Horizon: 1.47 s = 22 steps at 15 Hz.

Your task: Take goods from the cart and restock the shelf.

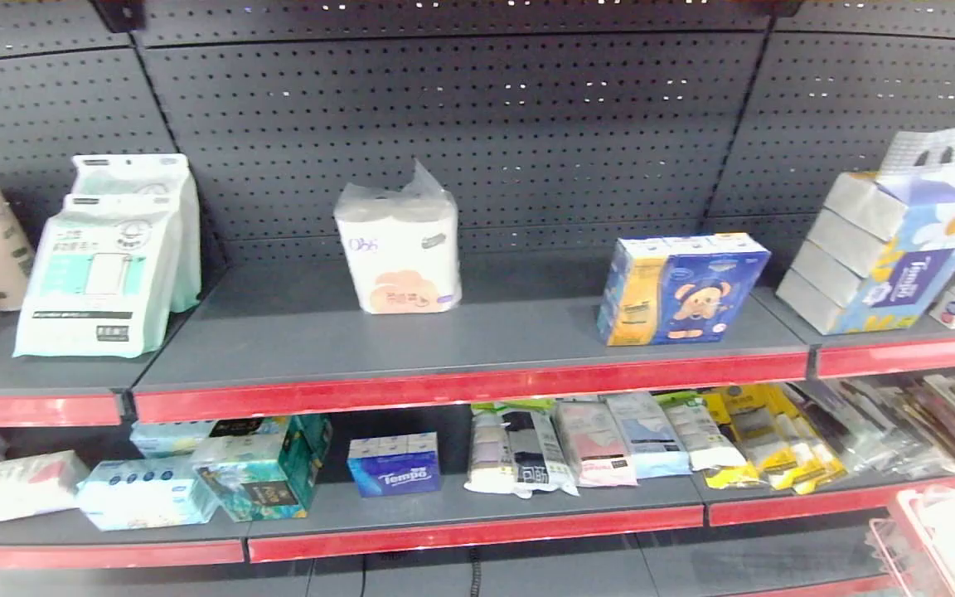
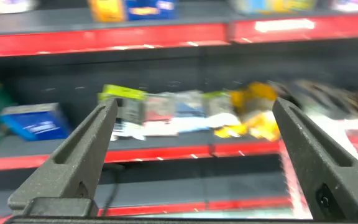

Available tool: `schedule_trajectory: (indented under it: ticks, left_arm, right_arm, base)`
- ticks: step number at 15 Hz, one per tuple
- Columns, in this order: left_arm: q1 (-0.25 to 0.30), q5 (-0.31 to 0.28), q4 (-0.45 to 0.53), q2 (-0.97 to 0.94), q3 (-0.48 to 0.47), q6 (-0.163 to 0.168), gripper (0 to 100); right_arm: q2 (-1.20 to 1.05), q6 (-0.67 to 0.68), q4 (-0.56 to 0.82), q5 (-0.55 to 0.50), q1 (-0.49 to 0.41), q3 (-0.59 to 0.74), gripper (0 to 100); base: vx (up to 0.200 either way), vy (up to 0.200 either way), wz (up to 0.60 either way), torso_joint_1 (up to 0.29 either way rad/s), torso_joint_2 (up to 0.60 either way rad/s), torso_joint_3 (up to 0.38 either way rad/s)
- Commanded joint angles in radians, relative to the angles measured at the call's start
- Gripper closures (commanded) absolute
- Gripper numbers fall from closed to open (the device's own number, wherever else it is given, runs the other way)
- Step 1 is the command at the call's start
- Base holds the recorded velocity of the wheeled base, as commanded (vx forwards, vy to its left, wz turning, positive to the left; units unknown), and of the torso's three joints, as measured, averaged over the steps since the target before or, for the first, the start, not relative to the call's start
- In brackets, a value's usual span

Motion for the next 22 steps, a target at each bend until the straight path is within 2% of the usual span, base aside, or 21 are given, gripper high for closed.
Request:
schedule_trajectory:
  ticks: [1,12,22]
  left_arm:
    - [-0.001,0.000,0.000,0.001,0.000,0.000,0]
    - [-0.001,0.000,0.000,0.001,0.000,0.000,0]
    - [0.000,0.000,0.000,0.001,0.000,0.000,0]
  right_arm:
    - [0.001,0.000,0.000,0.000,0.000,0.000,0]
    - [0.001,0.000,0.000,0.000,0.000,0.000,0]
    - [0.004,0.000,0.000,0.002,0.002,0.000,0]
  base:
    - [0.000,0.000,-0.60,0.012,0.00,0.007]
    - [0.000,0.000,-0.60,0.001,0.00,0.002]
    - [0.000,0.000,0.00,0.000,0.00,0.000]
